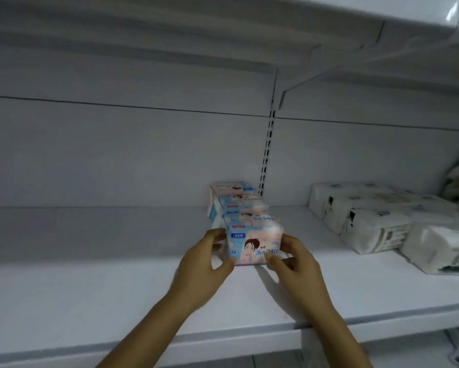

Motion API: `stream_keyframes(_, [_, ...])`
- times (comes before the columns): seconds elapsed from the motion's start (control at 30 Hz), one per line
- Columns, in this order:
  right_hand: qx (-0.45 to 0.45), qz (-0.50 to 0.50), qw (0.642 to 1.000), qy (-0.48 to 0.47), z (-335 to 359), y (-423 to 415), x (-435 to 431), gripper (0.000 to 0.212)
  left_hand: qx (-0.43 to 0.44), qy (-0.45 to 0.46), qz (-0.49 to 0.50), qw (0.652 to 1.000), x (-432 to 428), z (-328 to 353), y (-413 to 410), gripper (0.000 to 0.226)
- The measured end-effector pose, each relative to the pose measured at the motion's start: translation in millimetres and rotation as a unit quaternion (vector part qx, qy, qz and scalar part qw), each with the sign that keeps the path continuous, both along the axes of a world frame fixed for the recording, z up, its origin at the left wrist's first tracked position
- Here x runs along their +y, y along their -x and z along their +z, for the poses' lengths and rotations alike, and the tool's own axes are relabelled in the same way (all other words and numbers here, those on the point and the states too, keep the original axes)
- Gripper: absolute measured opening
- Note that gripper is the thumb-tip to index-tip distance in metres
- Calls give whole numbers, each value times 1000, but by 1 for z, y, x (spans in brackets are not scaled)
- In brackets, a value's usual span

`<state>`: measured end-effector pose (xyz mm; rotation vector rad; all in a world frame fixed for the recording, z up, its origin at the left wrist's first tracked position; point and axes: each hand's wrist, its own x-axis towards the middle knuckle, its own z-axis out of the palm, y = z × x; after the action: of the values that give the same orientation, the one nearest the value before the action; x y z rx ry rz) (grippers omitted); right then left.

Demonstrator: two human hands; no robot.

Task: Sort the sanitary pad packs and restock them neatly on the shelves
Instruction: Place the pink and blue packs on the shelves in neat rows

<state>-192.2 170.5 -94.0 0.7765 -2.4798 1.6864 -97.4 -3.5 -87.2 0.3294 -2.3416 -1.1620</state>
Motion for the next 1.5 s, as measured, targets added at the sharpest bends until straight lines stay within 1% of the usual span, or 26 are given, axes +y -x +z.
stream_keyframes(0.07, [4, 6, 1000, -1, 1, -1, 0, 33, -3, 3, 2, 1000, 4, 3, -3, 50])
stream_keyframes(0.13, [16, 2, 1000, 4, 3, -5, 0, 37, -10, 11, 15, 1000, 11, 6, -10, 55])
stream_keyframes(0.2, [38, -43, 998, 22, 7, -12, 2, 45, -15, 23, 31, 999, 19, 7, -24, 59])
stream_keyframes(0.27, [82, -97, 991, 40, 9, -25, 7, 46, -17, 50, 49, 997, 28, 7, -43, 62])
stream_keyframes(0.33, [148, -90, 984, 36, 6, -48, 14, 42, -22, 80, 69, 994, 38, 8, -67, 64])
stream_keyframes(0.4, [209, -42, 977, 22, -2, -77, 17, 39, -21, 123, 94, 988, 46, 7, -94, 64])
stream_keyframes(0.47, [270, 5, 963, 24, -14, -106, 15, 37, 2, 176, 106, 979, 49, 3, -124, 62])
stream_keyframes(0.53, [307, 49, 950, 25, -28, -136, 8, 38, 23, 210, 111, 971, 49, -5, -159, 64])
stream_keyframes(0.63, [280, 124, 952, 16, -52, -182, -8, 39, 2, 227, 134, 965, 44, -20, -219, 66])
stream_keyframes(0.7, [258, 167, 951, 5, -65, -212, -21, 40, -18, 235, 167, 957, 38, -29, -259, 69])
stream_keyframes(0.83, [239, 243, 940, -6, -76, -275, -58, 42, -38, 242, 235, 941, 21, -40, -336, 71])
stream_keyframes(0.97, [244, 315, 917, -25, -81, -338, -103, 53, -77, 226, 301, 923, -3, -48, -409, 73])
stream_keyframes(1.1, [267, 388, 881, -52, -104, -404, -158, 63, -120, 185, 358, 907, -35, -71, -485, 77])
stream_keyframes(1.17, [291, 412, 861, -65, -136, -440, -191, 66, -131, 159, 376, 903, -59, -108, -524, 76])
stream_keyframes(1.23, [292, 438, 845, -95, -163, -458, -212, 68, -143, 150, 380, 902, -75, -139, -545, 74])
stream_keyframes(1.27, [295, 445, 839, -105, -188, -469, -223, 69, -148, 143, 385, 900, -82, -165, -557, 74])
stream_keyframes(1.37, [300, 476, 814, -143, -280, -495, -248, 70, -183, 69, 416, 888, -101, -267, -590, 76])
stream_keyframes(1.43, [308, 497, 797, -152, -350, -508, -267, 72, -188, 56, 420, 886, -112, -347, -604, 76])
stream_keyframes(1.47, [316, 506, 788, -153, -392, -514, -278, 71, -194, 49, 429, 881, -117, -394, -611, 75])
stream_keyframes(1.5, [318, 516, 779, -159, -434, -521, -289, 70, -200, 32, 459, 865, -121, -437, -618, 77])
